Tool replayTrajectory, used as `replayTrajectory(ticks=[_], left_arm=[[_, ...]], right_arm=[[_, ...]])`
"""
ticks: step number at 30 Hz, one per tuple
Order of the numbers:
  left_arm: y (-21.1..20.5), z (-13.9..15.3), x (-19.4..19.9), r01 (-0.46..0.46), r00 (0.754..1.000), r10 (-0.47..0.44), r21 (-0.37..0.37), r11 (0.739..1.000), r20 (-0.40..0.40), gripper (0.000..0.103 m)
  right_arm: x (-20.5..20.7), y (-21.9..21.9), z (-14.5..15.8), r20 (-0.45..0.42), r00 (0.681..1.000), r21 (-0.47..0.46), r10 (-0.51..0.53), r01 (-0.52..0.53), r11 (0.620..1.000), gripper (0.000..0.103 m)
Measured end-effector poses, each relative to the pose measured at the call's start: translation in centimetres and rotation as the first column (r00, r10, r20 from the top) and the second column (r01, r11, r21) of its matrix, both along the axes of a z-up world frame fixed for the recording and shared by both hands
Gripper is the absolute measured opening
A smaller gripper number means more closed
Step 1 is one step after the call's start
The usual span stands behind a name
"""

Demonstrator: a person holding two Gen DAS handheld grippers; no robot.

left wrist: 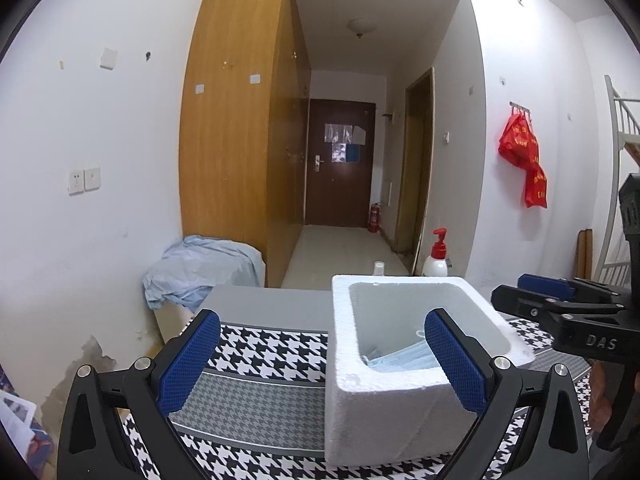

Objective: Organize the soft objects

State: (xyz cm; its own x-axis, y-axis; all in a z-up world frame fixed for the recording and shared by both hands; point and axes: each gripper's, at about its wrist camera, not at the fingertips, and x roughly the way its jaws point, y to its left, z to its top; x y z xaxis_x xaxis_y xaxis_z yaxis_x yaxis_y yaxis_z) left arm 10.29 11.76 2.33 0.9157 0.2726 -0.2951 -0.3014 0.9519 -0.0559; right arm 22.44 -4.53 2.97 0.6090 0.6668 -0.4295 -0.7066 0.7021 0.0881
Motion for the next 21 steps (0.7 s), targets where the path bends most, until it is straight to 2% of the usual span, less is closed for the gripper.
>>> replayTrajectory(ticks=[6, 9, 15, 21], left_arm=[[-1.6, 0.0, -0.6, 0.01, 1.0, -0.01, 0.006, 1.0, -0.01, 0.102], [-2.4, 0.0, -1.2, 0.018, 1.0, -0.018, -0.018, 1.0, -0.002, 0.102], [-4.0, 0.3, -2.2, 0.029, 0.999, -0.029, -0.013, 0.999, 0.016, 0.102], [-5.8, 0.9, -3.5, 0.064, 0.997, -0.064, 0.0, 0.998, 0.041, 0.102]], right_arm=[[-1.1, -2.2, 0.5, 0.022, 1.0, 0.049, -0.007, 0.006, 0.999, 0.075], [-1.5, -3.3, 0.6, 0.024, 1.0, 0.08, -0.01, 0.008, 0.997, 0.084], [-2.8, -5.6, 1.0, 0.054, 0.998, 0.124, -0.029, 0.022, 0.992, 0.103], [-4.7, -7.3, 1.0, 0.077, 0.996, 0.13, -0.054, 0.044, 0.99, 0.103]])
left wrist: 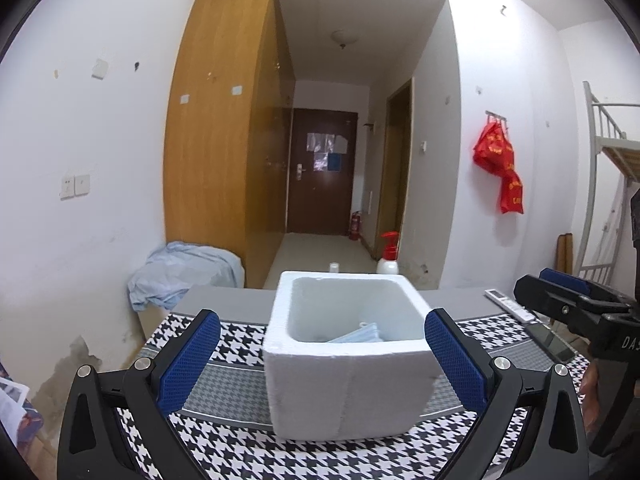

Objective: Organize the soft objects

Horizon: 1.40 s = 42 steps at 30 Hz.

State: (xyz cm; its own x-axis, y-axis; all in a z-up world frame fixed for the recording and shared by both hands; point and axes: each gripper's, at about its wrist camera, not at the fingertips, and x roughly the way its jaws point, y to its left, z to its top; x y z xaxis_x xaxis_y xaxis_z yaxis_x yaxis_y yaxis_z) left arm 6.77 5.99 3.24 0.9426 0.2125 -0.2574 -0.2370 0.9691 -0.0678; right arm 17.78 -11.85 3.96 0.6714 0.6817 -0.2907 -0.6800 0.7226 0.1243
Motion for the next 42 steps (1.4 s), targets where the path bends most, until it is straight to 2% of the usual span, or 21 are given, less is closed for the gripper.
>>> replayTrajectory(ticks=[9, 20, 27, 35, 42], left_arm=[[-1.9, 0.3, -2.6, -0.007, 0.999, 0.007, 0.027, 1.0, 0.031, 0.102], [-3.8, -0.4, -5.0, -0.005, 0.997, 0.0, 0.069, 0.998, 0.079, 0.102], [-4.0, -2.0, -5.7, -0.006, 0.995, -0.001, 0.076, 0.997, 0.098, 0.102], [-3.8, -3.4, -6.2, 0.003, 0.995, -0.008, 0.052, 0.999, 0.101, 0.102], [-3.8, -4.2, -7.4, -0.017, 0.993, 0.009, 0.067, 0.998, 0.116, 0.102]], right_arm=[[-3.1, -3.2, -0.4, 0.042, 0.997, 0.014, -0.059, 0.058, 0.998, 0.103], [-6.6, -4.5, -1.6, 0.117, 0.989, 0.01, -0.09, 0.09, 0.996, 0.103], [-7.4, -5.5, -2.6, 0.115, 0.988, 0.047, -0.106, 0.101, 0.994, 0.103], [-8.3, -5.9, -4.2, 0.13, 0.983, 0.047, -0.129, 0.123, 0.991, 0.103], [-9.5, -6.4, -5.7, 0.133, 0.978, 0.042, -0.16, 0.156, 0.987, 0.103]])
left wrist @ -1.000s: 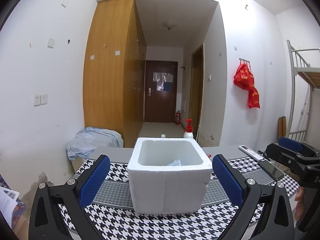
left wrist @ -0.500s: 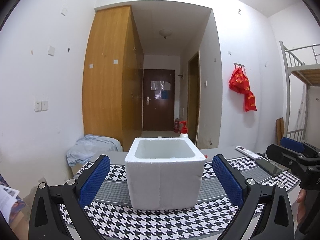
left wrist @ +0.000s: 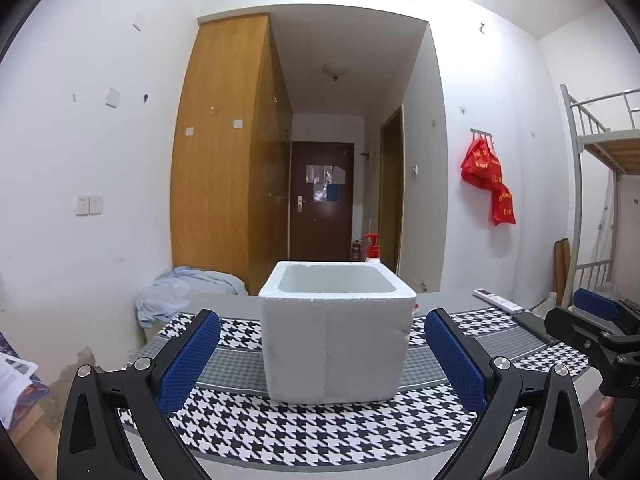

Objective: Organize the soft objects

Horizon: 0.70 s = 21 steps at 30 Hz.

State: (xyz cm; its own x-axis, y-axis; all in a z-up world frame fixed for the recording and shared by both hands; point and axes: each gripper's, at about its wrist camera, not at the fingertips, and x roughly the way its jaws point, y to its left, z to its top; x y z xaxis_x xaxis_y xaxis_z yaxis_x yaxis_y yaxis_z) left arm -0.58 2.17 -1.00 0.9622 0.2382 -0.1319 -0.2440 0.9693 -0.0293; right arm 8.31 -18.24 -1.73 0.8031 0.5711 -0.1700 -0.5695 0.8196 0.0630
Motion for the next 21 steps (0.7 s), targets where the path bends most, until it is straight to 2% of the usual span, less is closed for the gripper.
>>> replayTrajectory(ticks=[21], left_arm=[[-0.24, -0.96, -0.23, 0.018, 0.999, -0.019, -0.014, 1.0, -0.048, 0.102]], right_arm=[[-0.88, 0.43, -0.51, -0.017, 0.999, -0.023, 0.038, -0.039, 0.999, 0.103]])
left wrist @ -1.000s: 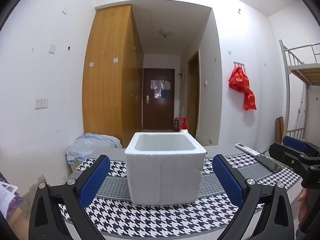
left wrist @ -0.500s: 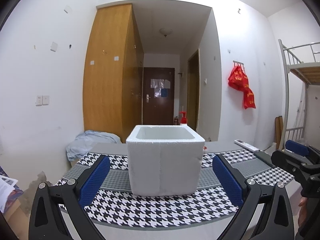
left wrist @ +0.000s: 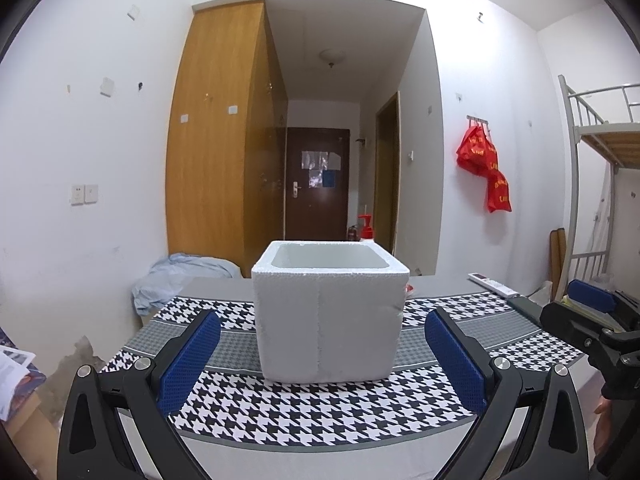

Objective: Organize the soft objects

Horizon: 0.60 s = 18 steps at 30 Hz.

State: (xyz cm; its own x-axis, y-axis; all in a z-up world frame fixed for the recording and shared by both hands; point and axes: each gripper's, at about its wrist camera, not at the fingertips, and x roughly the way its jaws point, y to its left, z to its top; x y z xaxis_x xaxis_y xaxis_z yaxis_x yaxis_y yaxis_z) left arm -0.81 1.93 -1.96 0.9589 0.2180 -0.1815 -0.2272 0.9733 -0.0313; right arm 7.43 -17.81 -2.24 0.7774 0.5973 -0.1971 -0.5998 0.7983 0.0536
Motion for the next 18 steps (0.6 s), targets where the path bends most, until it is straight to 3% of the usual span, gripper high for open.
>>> replayTrajectory(ticks=[18], left_arm=[[-0.17, -0.01, -0.23, -0.013, 1.0, 0.013, 0.009, 1.0, 0.004, 0.102]], right_arm=[[0.22, 0.02, -0.03, -0.01, 1.0, -0.007, -0.002, 0.002, 1.0, 0.103]])
